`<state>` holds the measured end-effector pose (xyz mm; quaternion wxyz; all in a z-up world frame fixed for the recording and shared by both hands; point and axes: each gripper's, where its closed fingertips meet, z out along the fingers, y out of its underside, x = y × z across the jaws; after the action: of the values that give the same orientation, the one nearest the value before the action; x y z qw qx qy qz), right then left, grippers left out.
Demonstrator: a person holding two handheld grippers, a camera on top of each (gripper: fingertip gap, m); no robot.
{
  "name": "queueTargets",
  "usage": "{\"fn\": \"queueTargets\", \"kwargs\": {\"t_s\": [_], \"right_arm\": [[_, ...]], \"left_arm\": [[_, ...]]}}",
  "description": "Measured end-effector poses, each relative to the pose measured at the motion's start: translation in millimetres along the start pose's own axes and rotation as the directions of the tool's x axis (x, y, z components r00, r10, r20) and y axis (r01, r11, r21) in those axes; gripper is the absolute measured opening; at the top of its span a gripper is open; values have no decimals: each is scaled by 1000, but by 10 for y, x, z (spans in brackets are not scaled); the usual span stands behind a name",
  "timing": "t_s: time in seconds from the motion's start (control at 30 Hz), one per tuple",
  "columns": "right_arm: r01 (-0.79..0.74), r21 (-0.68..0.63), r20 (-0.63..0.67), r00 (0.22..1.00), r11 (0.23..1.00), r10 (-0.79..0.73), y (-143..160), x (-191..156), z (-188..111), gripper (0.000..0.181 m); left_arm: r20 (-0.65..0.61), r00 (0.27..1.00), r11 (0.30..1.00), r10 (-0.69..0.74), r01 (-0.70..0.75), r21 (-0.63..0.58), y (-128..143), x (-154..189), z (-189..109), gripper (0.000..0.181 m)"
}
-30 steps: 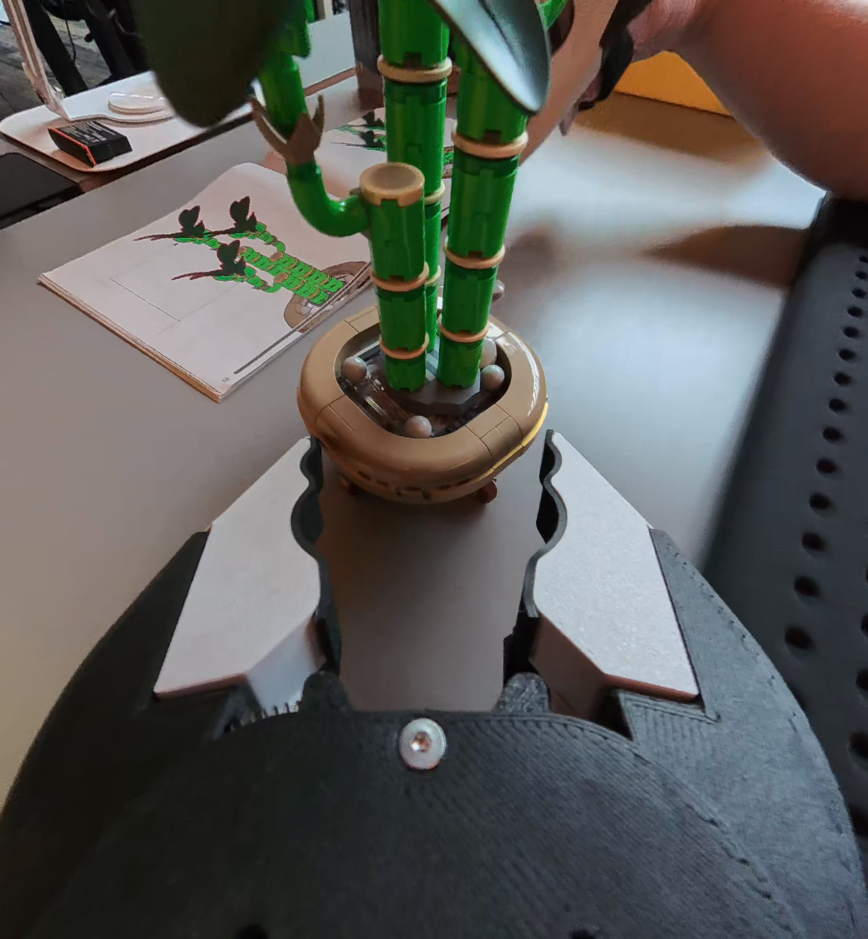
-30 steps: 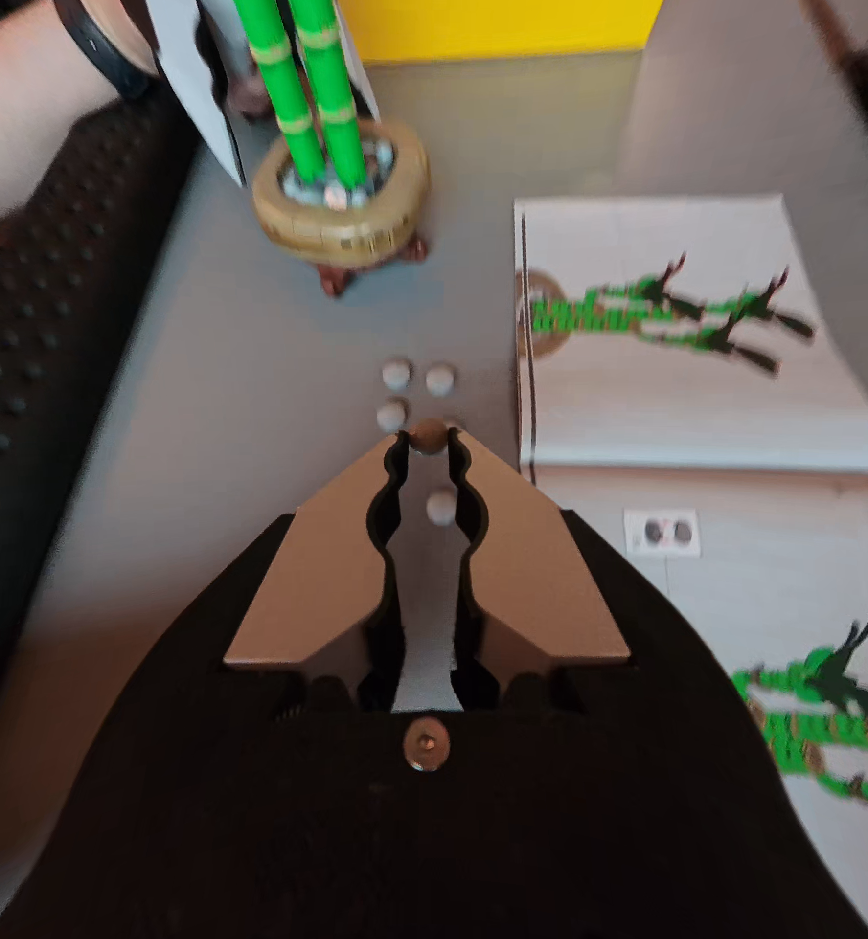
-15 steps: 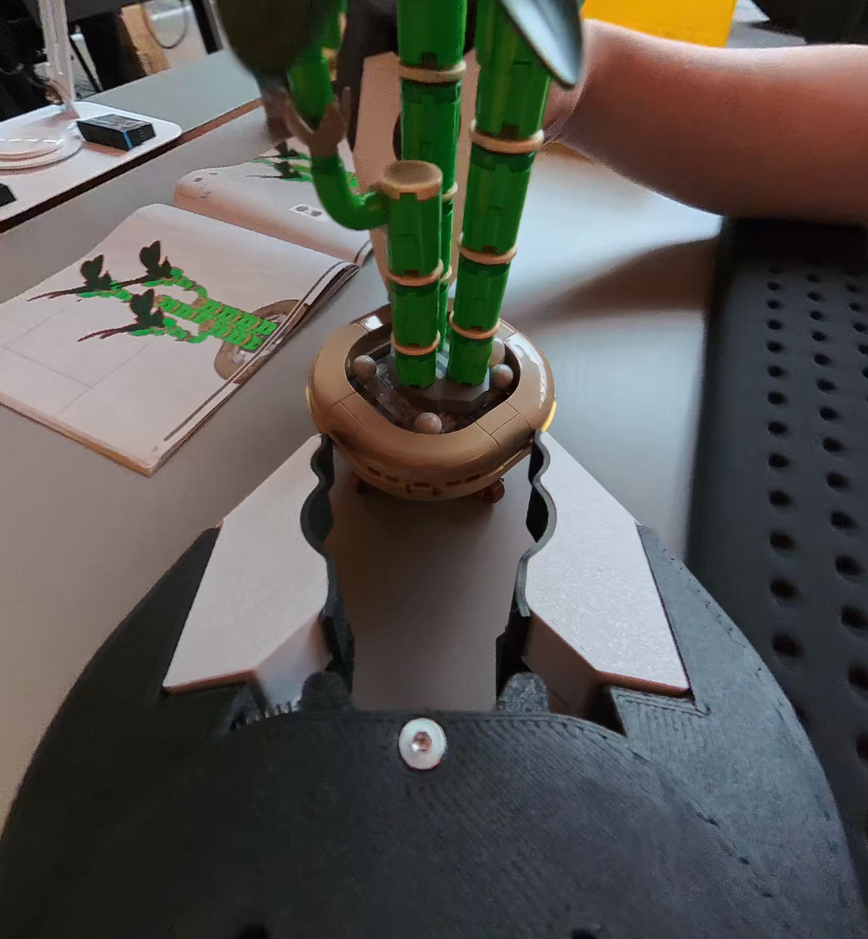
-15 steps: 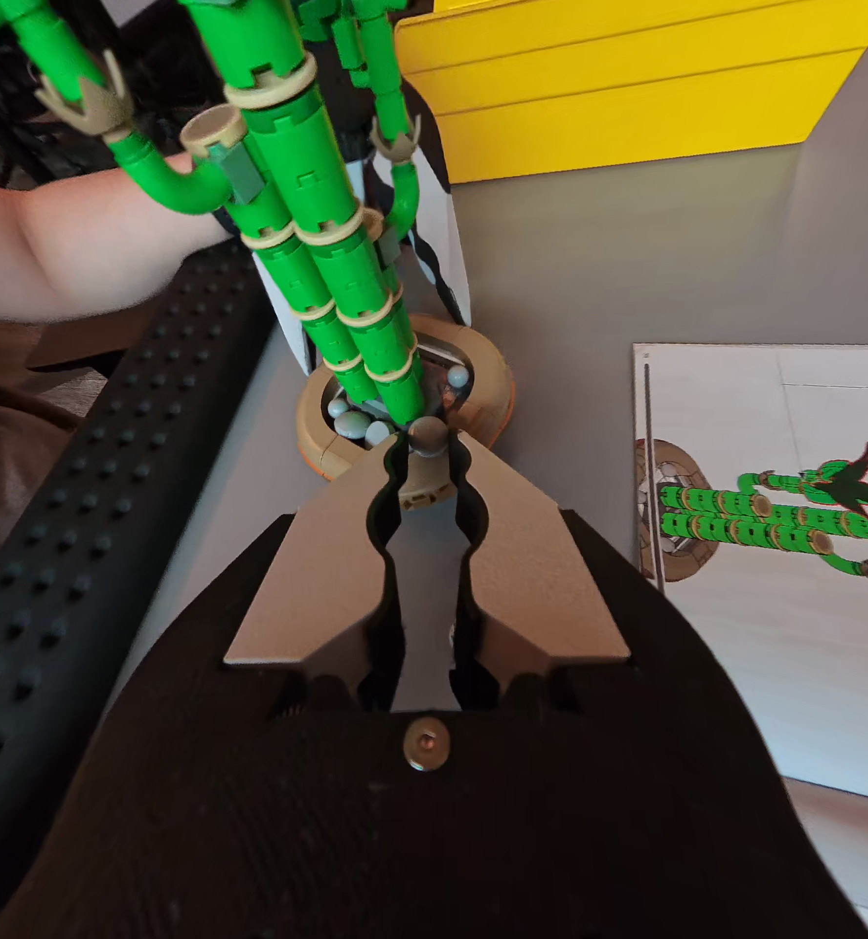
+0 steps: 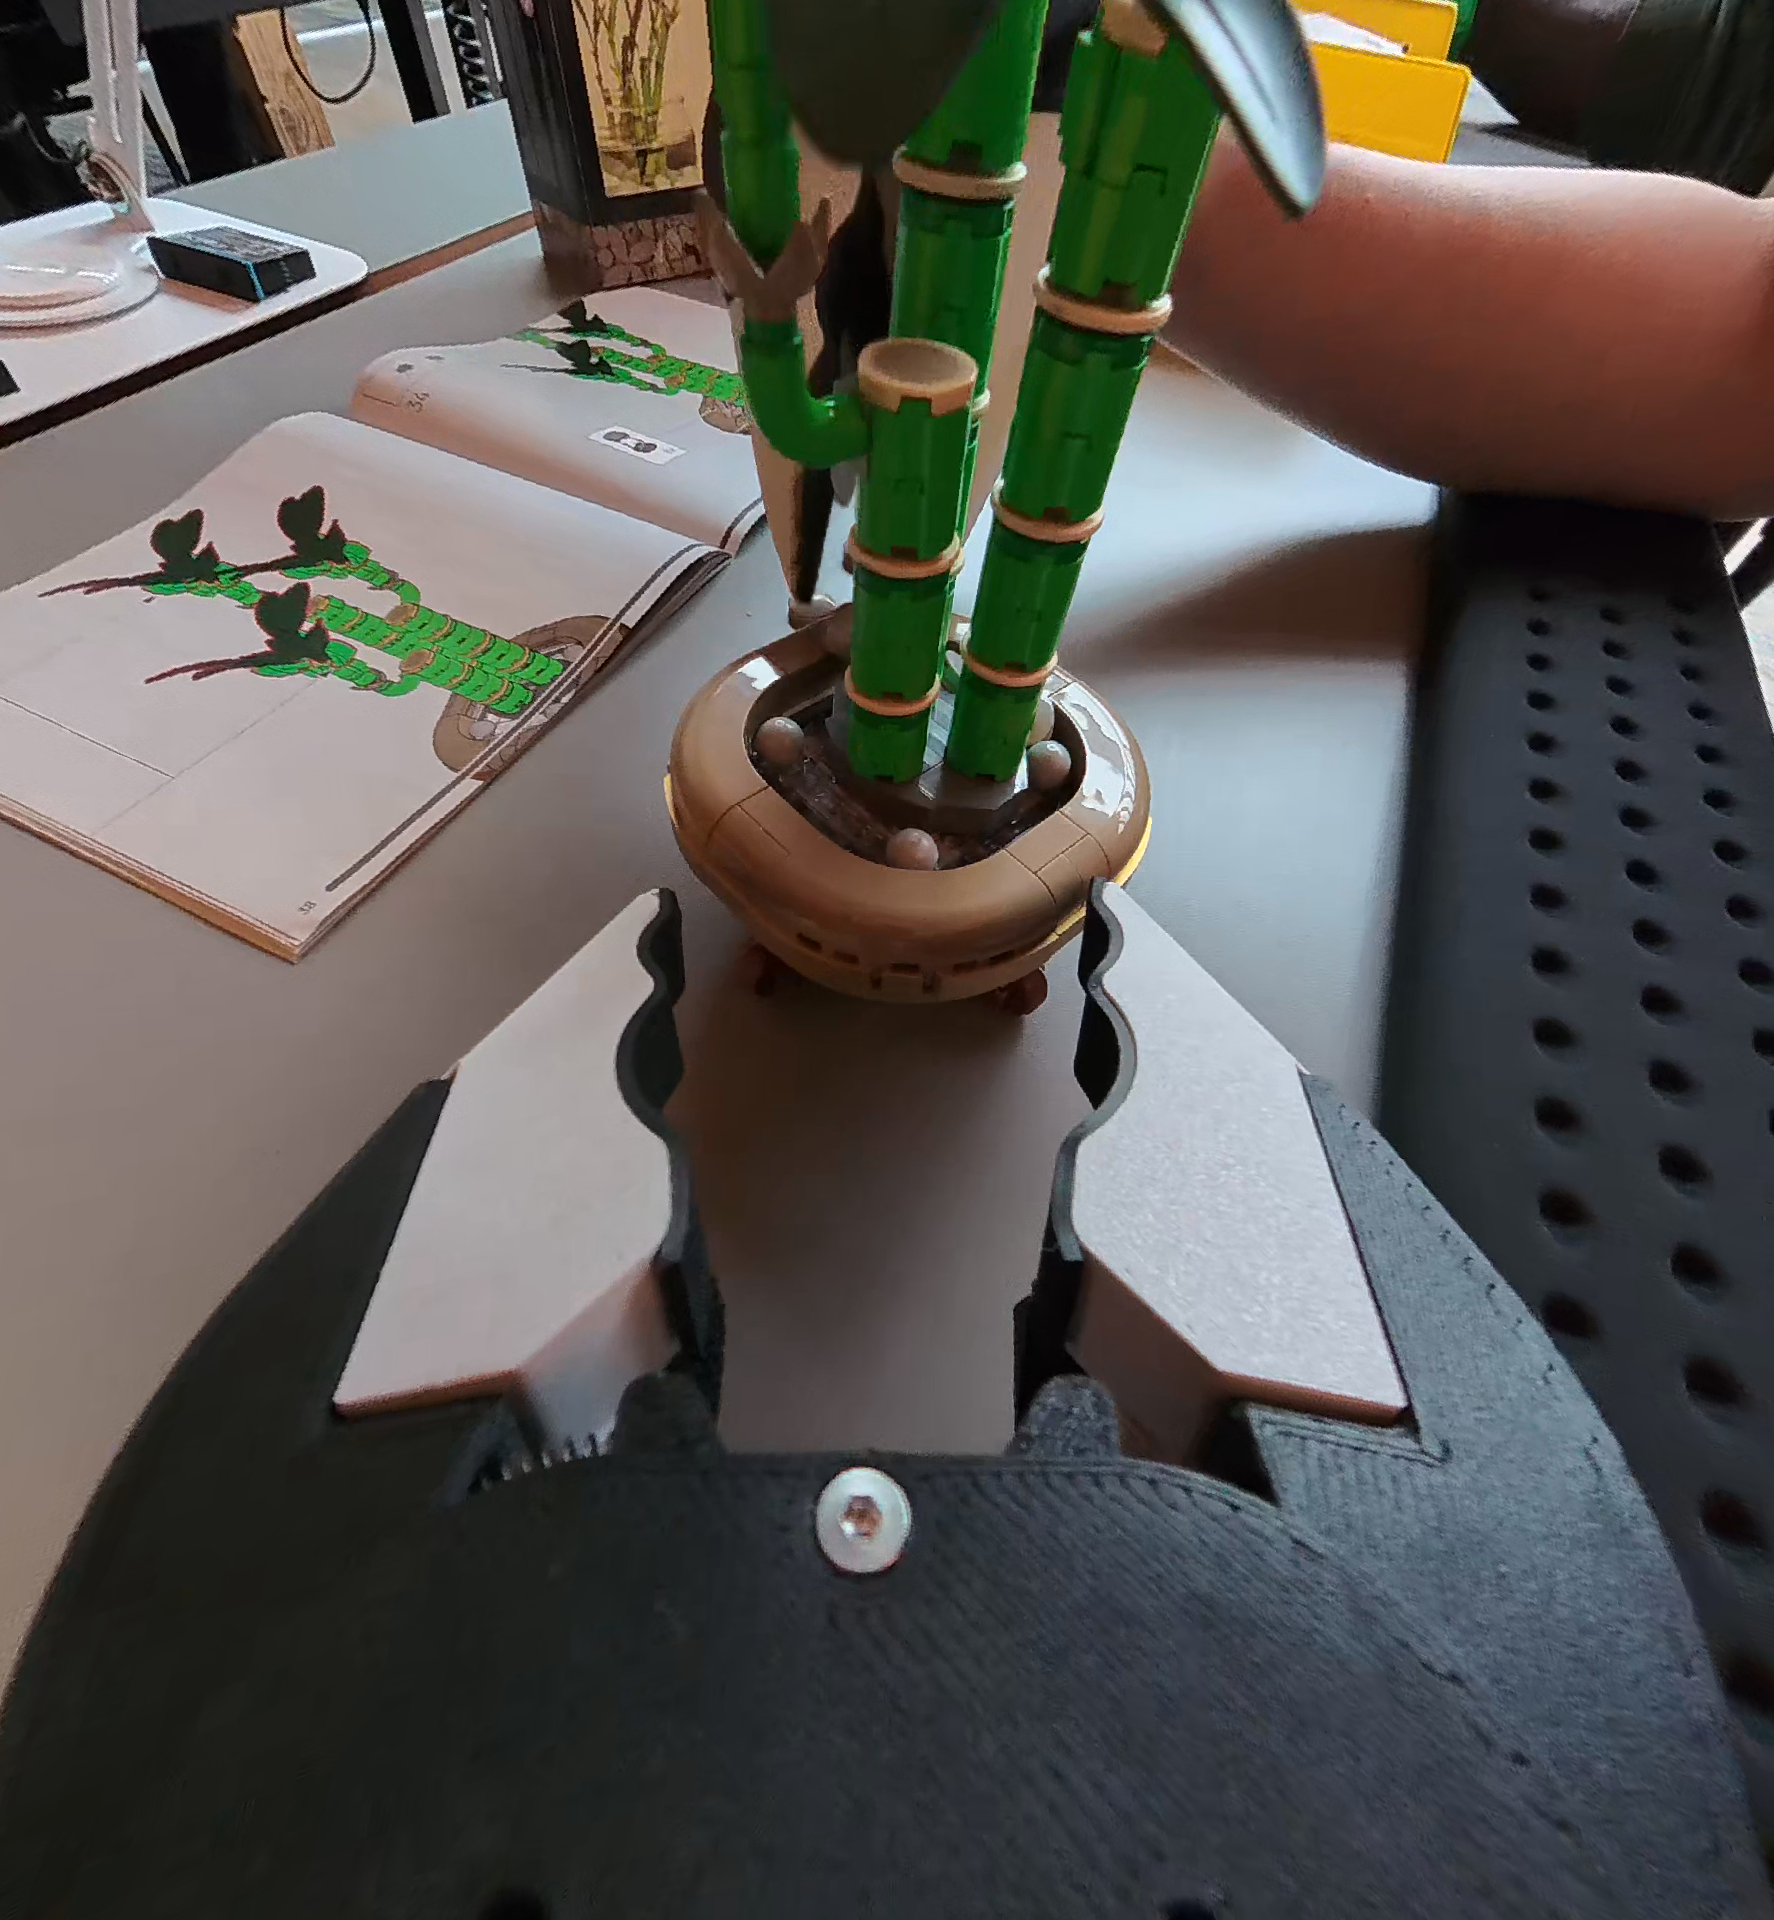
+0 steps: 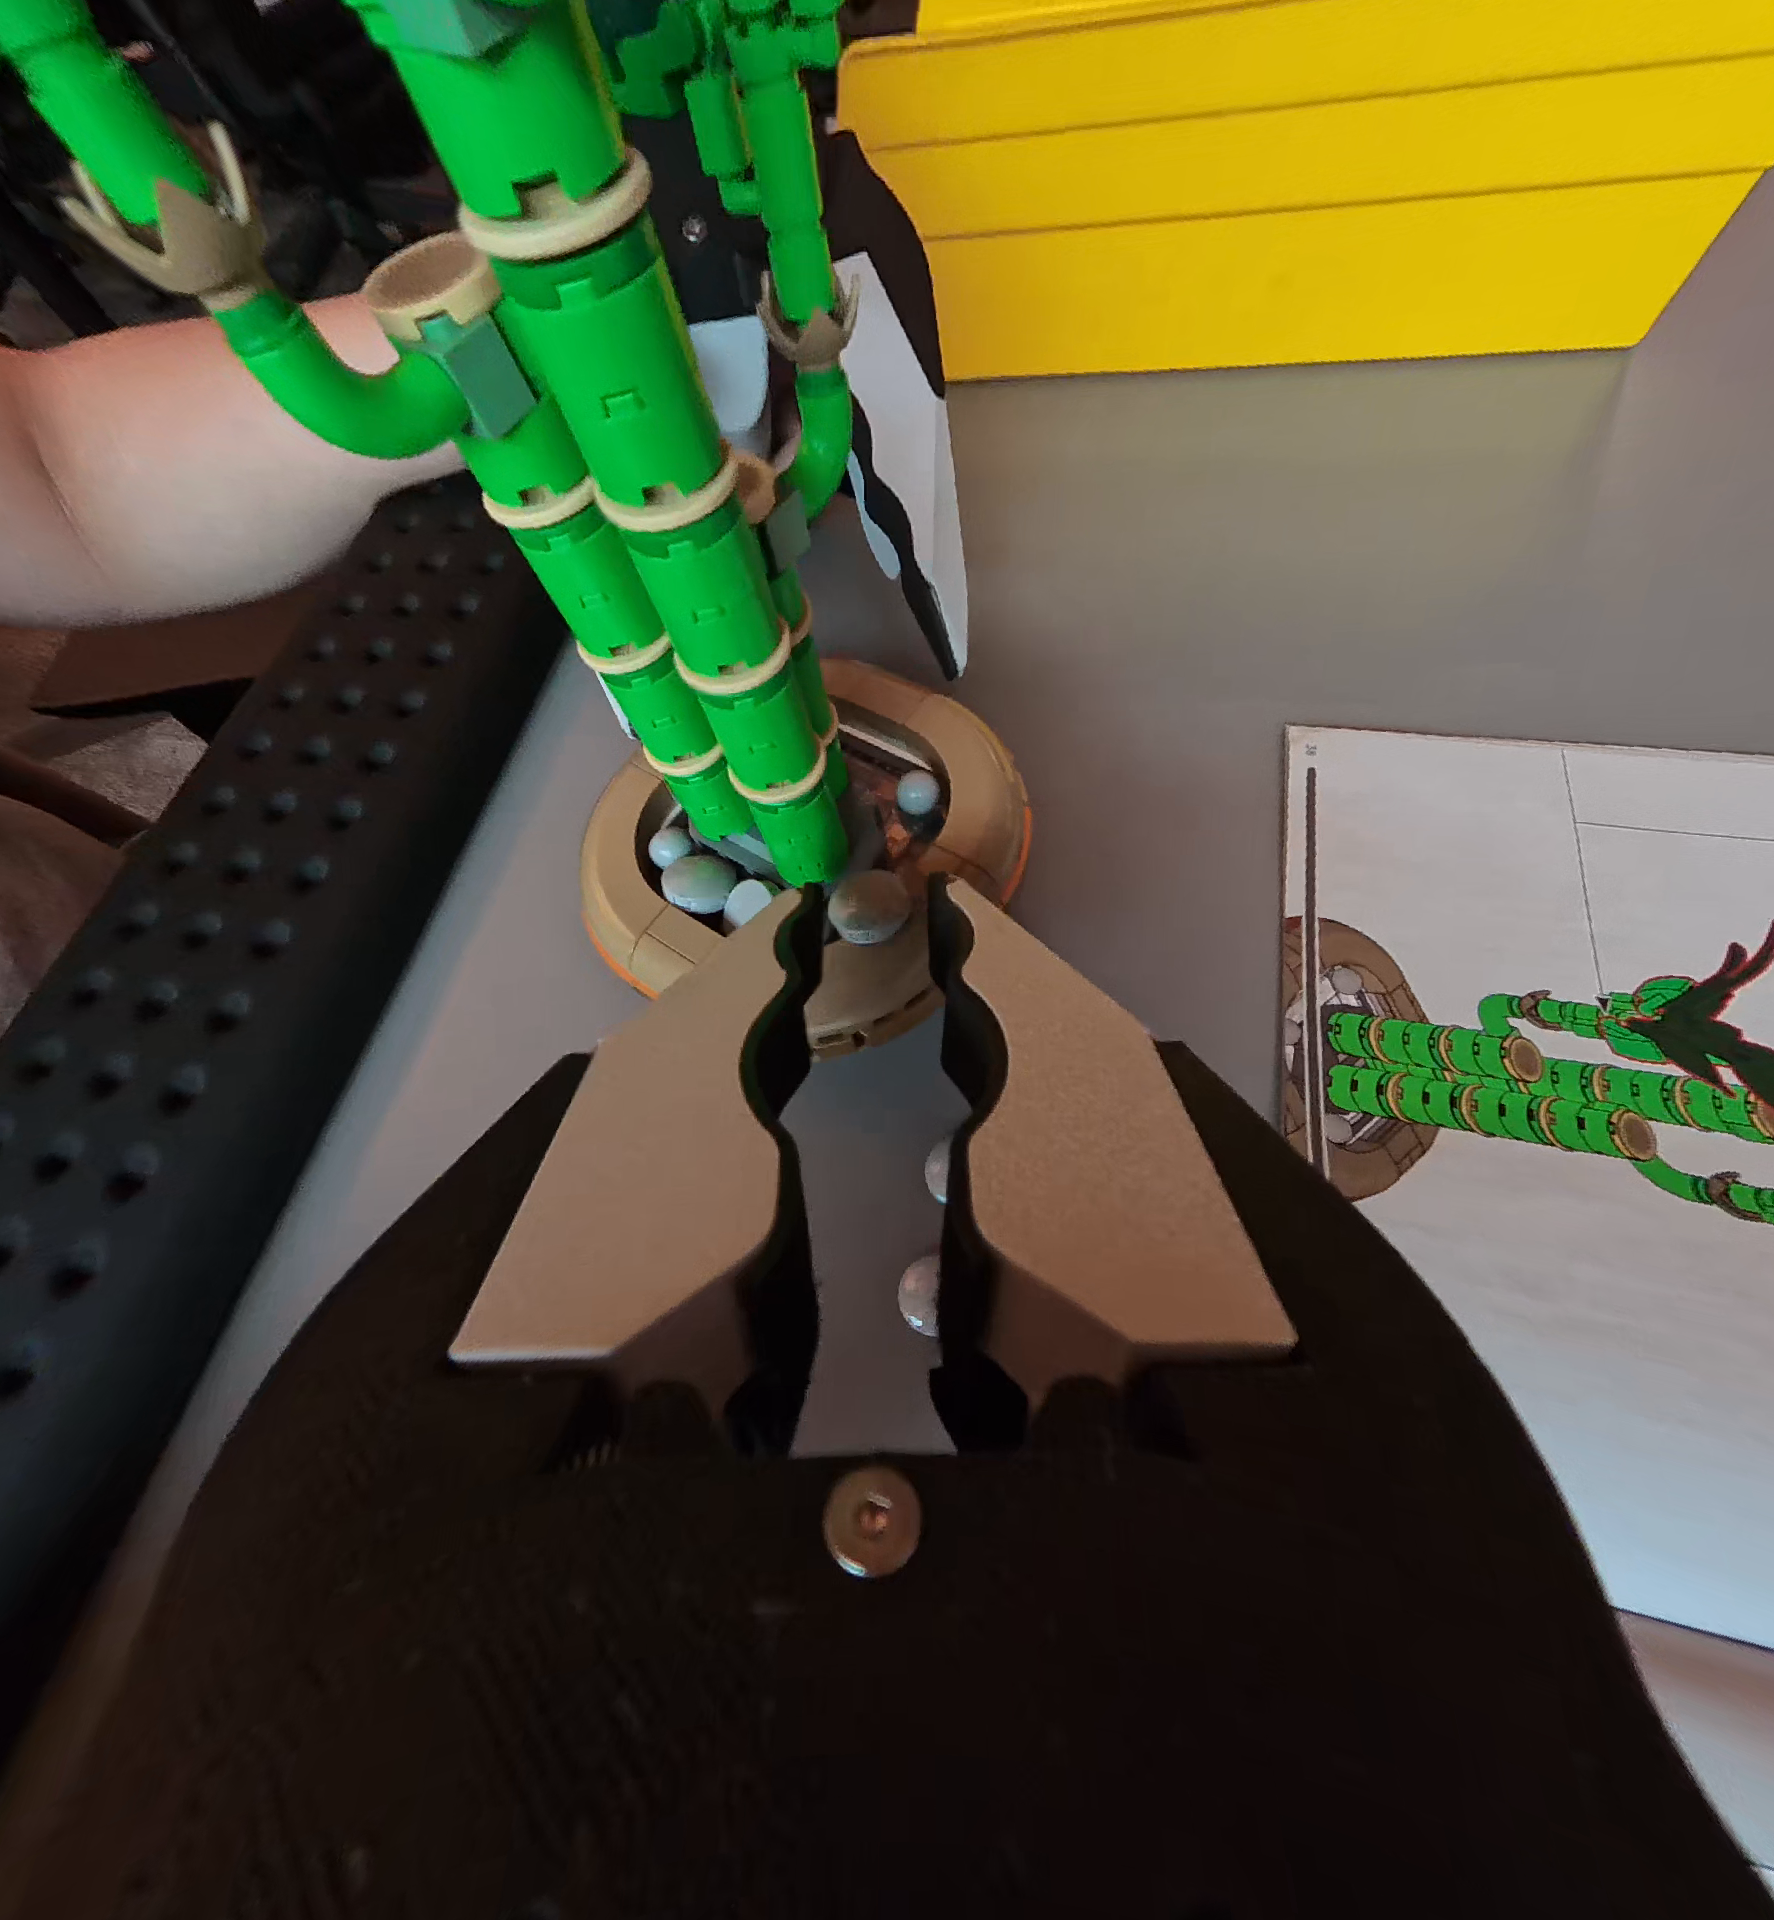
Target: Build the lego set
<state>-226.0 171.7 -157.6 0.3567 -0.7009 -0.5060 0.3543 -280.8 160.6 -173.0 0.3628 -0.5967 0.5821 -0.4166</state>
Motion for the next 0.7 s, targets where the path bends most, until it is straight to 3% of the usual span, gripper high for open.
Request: {"fn": "queueTargets", "kwargs": {"t_s": [0.17, 0.4, 0.6, 0.7], "right_arm": [[-47, 69, 11, 999, 997, 47, -55, 47, -135, 21], [-79, 32, 65, 995, 996, 77, 79, 8, -68, 27], [-113, 95, 119, 988, 989, 101, 92, 27, -127, 28], [-63, 166, 2, 998, 984, 63, 22, 231, -188, 15]], "left_arm": [[3, 1000, 1000, -9, 9, 5, 0, 1, -17, 76], [20, 999, 998, -41, 41, -45, 90, 72, -12, 81], [16, 999, 992, -49, 51, -114, 201, 147, 4, 60], [73, 994, 988, -80, 89, -128, 231, 35, 4, 62]]}}
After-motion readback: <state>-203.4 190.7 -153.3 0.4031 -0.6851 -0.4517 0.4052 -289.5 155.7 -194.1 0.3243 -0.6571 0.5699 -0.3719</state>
